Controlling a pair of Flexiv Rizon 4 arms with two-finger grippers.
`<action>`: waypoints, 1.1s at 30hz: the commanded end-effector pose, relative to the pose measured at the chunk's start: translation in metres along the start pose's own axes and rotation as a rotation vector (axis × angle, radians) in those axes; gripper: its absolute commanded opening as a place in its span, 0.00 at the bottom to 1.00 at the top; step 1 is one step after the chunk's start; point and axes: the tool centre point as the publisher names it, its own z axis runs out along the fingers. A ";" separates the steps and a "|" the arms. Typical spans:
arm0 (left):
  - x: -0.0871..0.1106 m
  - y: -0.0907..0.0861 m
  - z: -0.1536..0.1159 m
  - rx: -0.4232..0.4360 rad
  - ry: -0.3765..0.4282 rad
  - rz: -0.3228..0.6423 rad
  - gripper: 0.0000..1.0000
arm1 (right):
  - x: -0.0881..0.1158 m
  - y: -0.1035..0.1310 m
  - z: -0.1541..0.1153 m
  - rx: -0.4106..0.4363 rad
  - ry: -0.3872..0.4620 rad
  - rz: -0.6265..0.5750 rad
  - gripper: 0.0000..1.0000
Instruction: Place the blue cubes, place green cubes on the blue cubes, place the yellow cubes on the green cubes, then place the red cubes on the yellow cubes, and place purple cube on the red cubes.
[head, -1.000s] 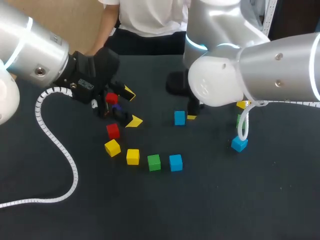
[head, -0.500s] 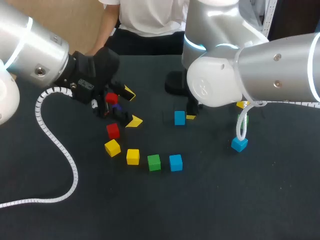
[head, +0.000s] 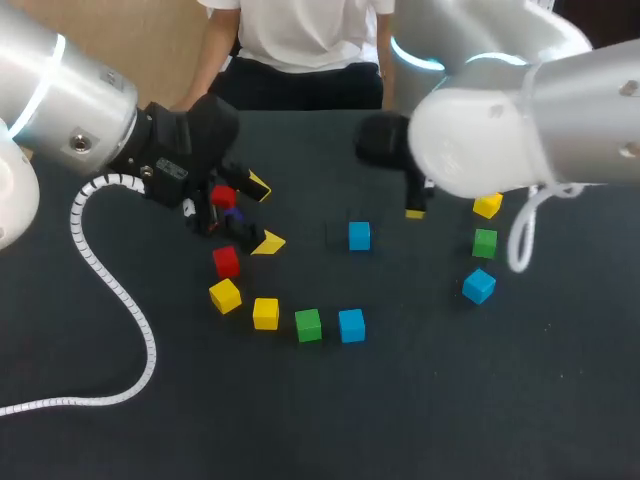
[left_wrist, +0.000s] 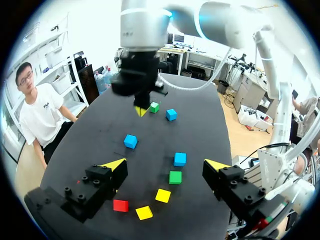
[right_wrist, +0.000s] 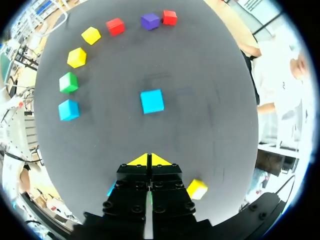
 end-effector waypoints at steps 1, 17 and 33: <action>-0.001 0.001 0.000 0.002 0.006 -0.001 1.00 | 0.031 0.025 -0.018 0.117 -0.021 0.030 0.04; -0.001 0.001 0.000 0.002 0.006 -0.001 1.00 | 0.061 0.036 -0.024 0.081 0.018 0.147 0.38; -0.001 0.001 0.000 0.002 0.006 -0.001 1.00 | 0.087 0.041 -0.024 0.033 0.035 0.219 1.00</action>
